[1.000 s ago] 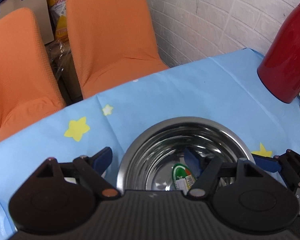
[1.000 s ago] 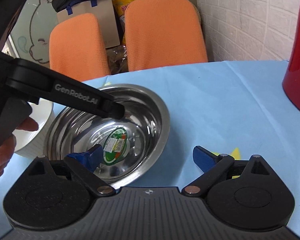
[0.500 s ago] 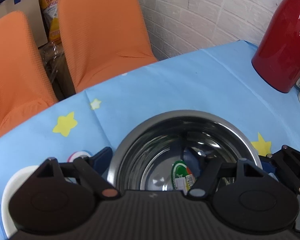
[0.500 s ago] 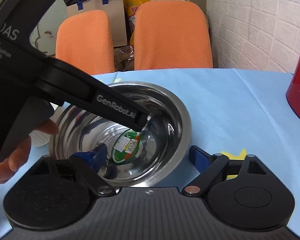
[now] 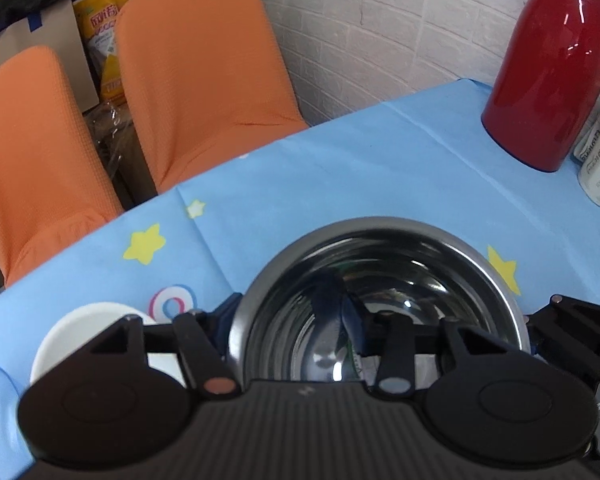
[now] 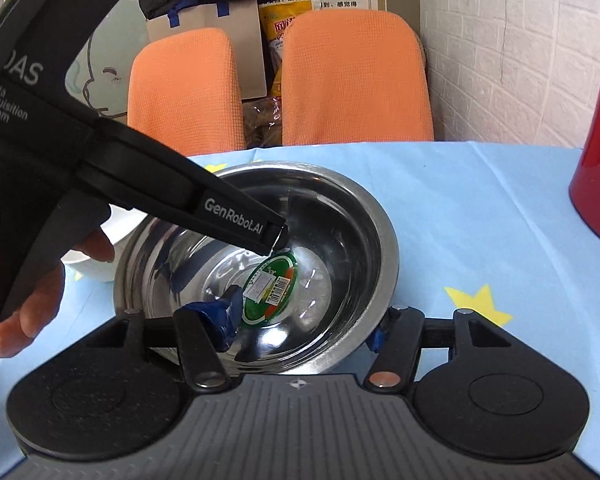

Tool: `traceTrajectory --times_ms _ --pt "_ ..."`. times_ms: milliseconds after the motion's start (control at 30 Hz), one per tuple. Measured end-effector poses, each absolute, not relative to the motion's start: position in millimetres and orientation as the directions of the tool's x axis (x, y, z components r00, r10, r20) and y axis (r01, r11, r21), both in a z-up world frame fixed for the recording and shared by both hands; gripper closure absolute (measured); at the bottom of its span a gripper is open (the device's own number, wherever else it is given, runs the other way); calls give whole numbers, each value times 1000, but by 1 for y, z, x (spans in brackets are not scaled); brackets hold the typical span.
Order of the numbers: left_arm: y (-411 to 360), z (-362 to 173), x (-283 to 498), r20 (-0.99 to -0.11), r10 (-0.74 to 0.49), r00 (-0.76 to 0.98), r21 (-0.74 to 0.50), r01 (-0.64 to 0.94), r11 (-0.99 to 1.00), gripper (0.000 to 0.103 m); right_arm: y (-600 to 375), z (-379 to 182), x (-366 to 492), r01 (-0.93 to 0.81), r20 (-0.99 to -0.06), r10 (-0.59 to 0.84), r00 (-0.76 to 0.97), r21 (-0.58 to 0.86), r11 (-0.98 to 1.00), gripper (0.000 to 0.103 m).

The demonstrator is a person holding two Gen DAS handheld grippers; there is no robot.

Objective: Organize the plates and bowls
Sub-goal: 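Lift the steel bowl with the left gripper toward the white bowl, then lower the steel bowl onto the cloth and open the left gripper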

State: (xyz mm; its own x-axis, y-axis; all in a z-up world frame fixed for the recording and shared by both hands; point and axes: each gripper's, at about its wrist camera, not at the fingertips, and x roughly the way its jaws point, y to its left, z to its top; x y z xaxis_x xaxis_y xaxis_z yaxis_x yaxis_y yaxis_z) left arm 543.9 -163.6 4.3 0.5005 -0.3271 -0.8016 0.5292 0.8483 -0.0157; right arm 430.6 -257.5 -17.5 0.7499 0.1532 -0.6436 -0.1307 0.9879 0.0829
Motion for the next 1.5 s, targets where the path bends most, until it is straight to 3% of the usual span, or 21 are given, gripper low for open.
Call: traceTrajectory --times_ms 633,1033,1300,1367,1500 --pt "-80 -1 346 -826 -344 447 -112 467 877 59 -205 -21 255 -140 -638 220 738 175 975 56" --pt "-58 -11 328 -824 -345 449 -137 434 891 58 -185 -34 227 -159 -647 243 723 187 969 53" --pt "-56 -11 331 -813 -343 470 -137 418 898 43 -200 -36 230 -123 -636 290 715 294 948 53" --pt "-50 -6 330 -804 -332 493 -134 394 909 36 -212 -32 225 -86 -619 284 732 330 940 53" --pt "-39 7 323 -782 -330 529 -139 369 919 32 -233 -24 210 -31 -592 248 767 351 936 52"
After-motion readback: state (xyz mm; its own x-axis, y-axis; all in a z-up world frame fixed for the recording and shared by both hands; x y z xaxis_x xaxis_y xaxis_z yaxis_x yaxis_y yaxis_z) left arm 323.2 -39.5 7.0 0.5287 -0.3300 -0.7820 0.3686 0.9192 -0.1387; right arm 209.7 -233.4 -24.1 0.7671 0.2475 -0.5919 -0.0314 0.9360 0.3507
